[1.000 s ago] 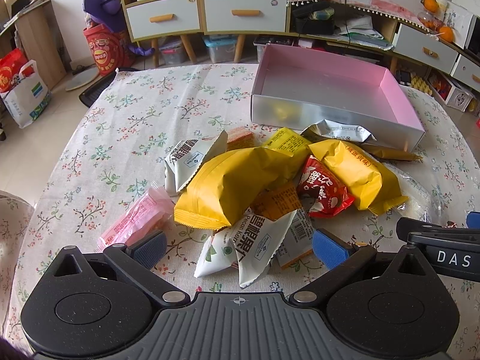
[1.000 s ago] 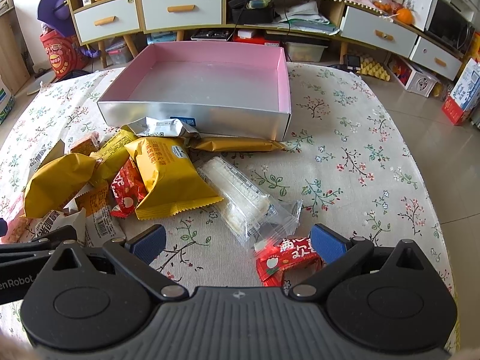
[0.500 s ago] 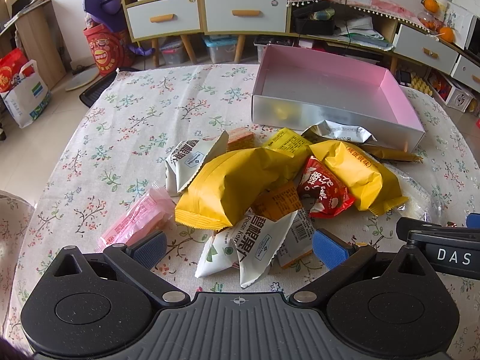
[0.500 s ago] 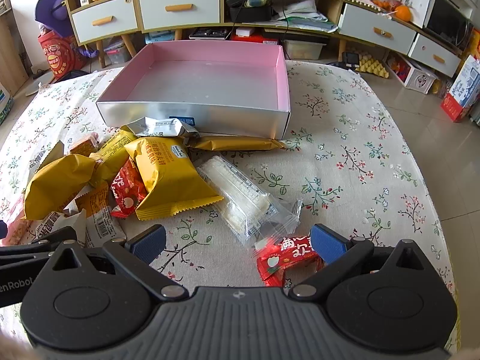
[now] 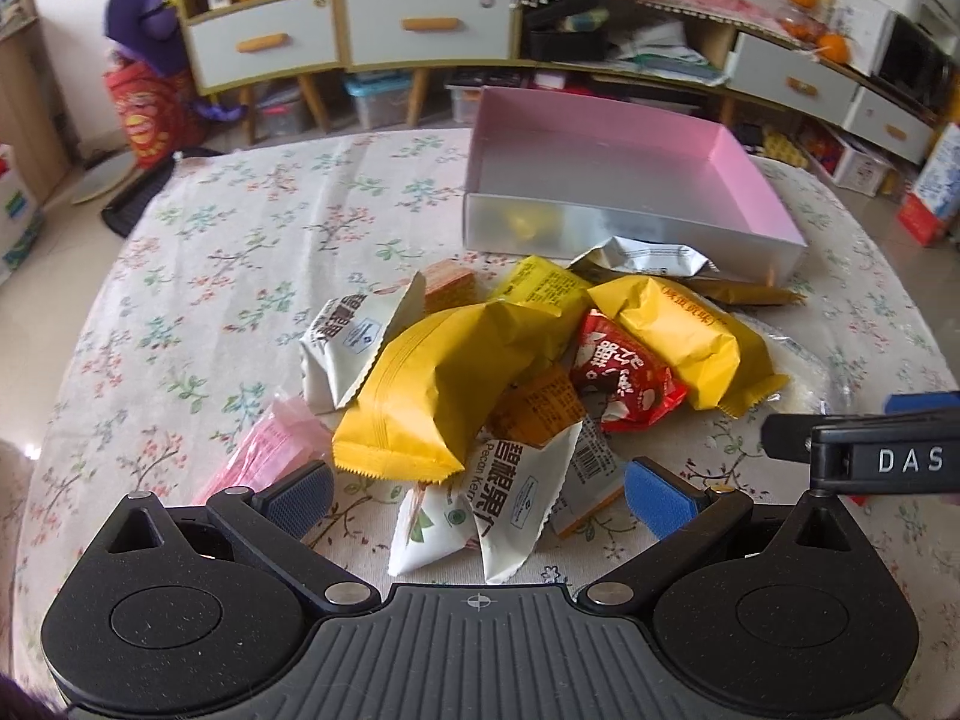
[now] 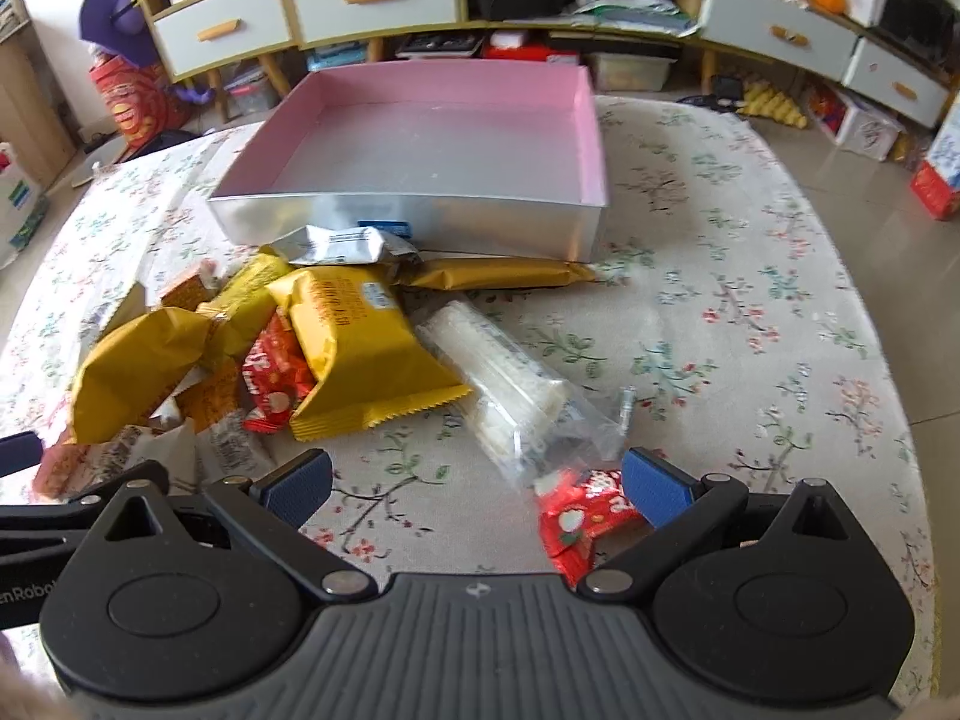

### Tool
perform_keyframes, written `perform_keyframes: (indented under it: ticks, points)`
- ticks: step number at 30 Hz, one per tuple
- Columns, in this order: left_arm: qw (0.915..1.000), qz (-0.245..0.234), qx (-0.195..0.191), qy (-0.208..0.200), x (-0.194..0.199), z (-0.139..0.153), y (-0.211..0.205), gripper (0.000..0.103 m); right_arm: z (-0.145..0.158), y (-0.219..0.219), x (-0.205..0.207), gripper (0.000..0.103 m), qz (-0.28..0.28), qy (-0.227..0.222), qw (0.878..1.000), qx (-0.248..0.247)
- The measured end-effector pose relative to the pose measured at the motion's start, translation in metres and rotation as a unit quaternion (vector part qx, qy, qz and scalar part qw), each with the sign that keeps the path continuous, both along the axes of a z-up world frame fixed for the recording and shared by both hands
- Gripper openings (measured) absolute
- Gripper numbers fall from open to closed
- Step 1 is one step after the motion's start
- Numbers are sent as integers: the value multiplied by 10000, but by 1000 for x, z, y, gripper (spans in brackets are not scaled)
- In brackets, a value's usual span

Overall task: Organize snacks
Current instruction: 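Grasp a yellow pastry bag with the left tool while the right tool grasps another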

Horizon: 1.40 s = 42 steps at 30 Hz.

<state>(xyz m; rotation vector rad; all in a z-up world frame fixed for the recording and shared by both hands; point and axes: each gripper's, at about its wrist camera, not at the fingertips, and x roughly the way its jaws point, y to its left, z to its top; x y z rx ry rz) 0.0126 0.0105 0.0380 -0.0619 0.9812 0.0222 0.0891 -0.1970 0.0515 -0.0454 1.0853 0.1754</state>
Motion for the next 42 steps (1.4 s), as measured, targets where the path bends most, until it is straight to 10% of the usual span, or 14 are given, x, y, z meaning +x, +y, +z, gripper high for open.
perform_keyframes:
  ticks: [18, 29, 42]
  points:
    - [9967, -669, -410, -195, 48, -3, 41, 94, 0, 2, 50, 86, 405, 283, 9915, 1202]
    - [9932, -422, -1069, -203, 54, 10, 71, 57, -7, 3, 60, 65, 418, 449, 9847, 1630]
    - [9882, -591, -1393, 239, 57, -5, 69, 47, -10, 6, 62, 51, 386, 493, 9853, 1589]
